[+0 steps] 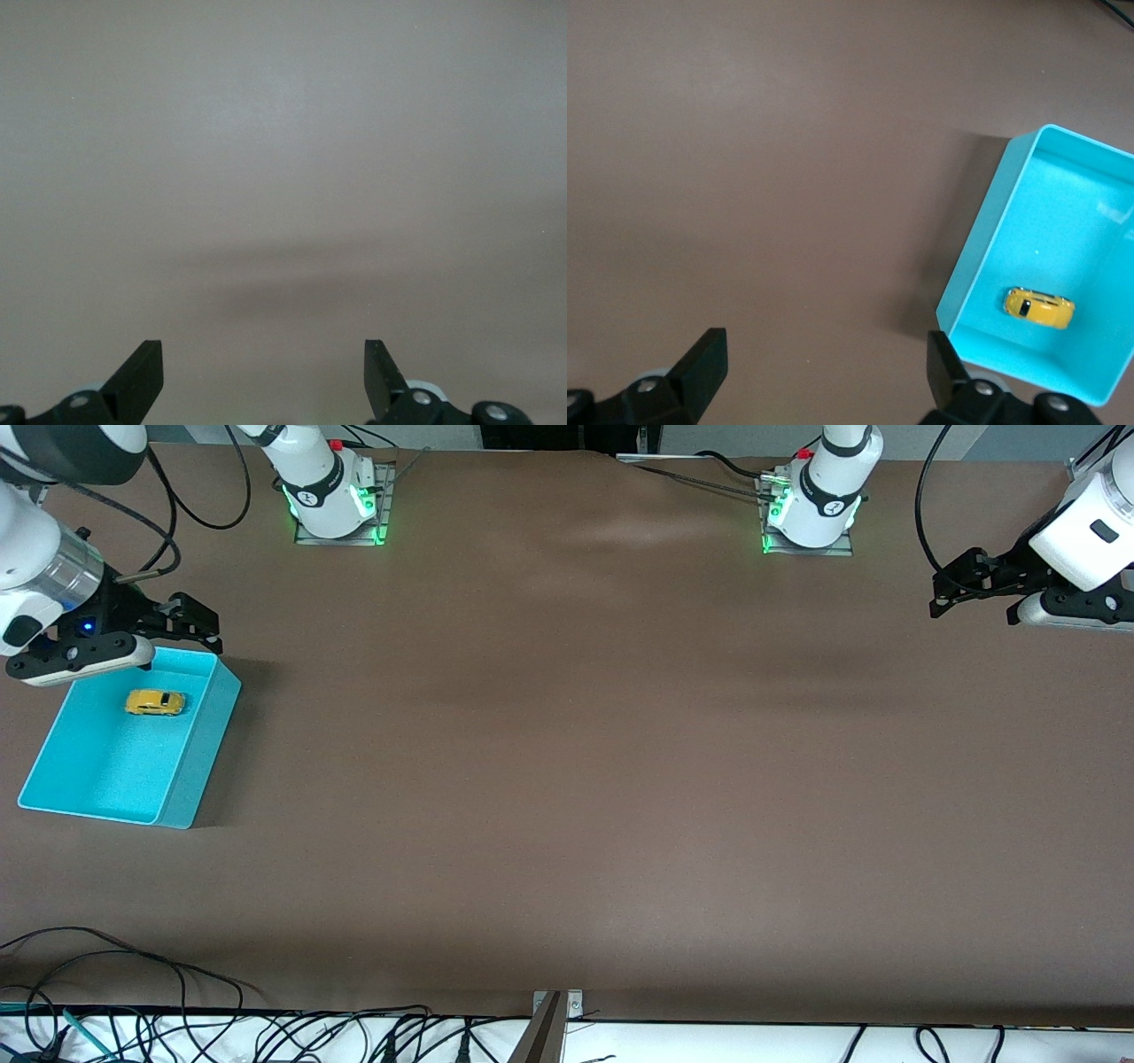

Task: Wind up and store yellow beetle car

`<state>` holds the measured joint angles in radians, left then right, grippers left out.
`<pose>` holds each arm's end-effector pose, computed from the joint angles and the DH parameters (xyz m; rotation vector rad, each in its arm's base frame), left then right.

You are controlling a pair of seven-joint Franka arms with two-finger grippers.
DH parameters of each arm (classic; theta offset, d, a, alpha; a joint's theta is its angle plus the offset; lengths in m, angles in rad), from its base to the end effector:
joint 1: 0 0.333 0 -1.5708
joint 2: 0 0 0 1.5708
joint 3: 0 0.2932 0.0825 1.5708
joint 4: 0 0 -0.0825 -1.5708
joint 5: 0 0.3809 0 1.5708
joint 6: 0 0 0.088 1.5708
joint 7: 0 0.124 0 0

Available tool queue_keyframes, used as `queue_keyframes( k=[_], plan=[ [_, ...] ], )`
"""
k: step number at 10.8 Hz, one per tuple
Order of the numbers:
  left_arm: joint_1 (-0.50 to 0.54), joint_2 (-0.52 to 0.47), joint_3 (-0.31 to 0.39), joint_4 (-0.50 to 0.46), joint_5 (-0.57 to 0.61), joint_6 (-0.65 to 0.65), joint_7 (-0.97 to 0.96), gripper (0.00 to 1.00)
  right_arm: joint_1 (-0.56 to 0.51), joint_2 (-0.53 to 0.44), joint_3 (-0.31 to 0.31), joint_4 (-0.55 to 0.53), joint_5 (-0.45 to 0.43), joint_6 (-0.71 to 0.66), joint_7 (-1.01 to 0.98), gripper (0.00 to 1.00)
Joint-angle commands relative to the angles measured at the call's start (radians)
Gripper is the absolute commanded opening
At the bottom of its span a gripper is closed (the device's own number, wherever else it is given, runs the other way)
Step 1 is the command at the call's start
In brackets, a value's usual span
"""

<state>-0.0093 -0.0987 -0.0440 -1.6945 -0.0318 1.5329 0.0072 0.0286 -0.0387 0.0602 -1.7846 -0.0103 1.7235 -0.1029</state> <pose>0.5151 -0.0325 0.5766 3.1126 -0.0940 -0.0991 0.5437 0.0477 0.5181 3.1145 0.3020 -0.0353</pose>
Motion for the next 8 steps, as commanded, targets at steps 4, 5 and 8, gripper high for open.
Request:
queue_keyframes(
  k=[4, 5, 8],
  plan=[
    [-0.005, 0.016, -0.001, 0.036, 0.009, -0.025, -0.012, 1.00, 0.024, 0.049, -0.034, 0.082, -0.013, -0.051, 0.054, 1.00],
    [-0.005, 0.016, -0.001, 0.036, 0.009, -0.025, -0.012, 1.00, 0.022, 0.049, -0.043, 0.082, -0.011, -0.053, 0.054, 1.00],
    [-0.005, 0.016, -0.001, 0.036, 0.010, -0.025, -0.012, 1.00, 0.022, 0.050, -0.054, 0.082, -0.004, -0.056, 0.054, 1.00]
  ],
)
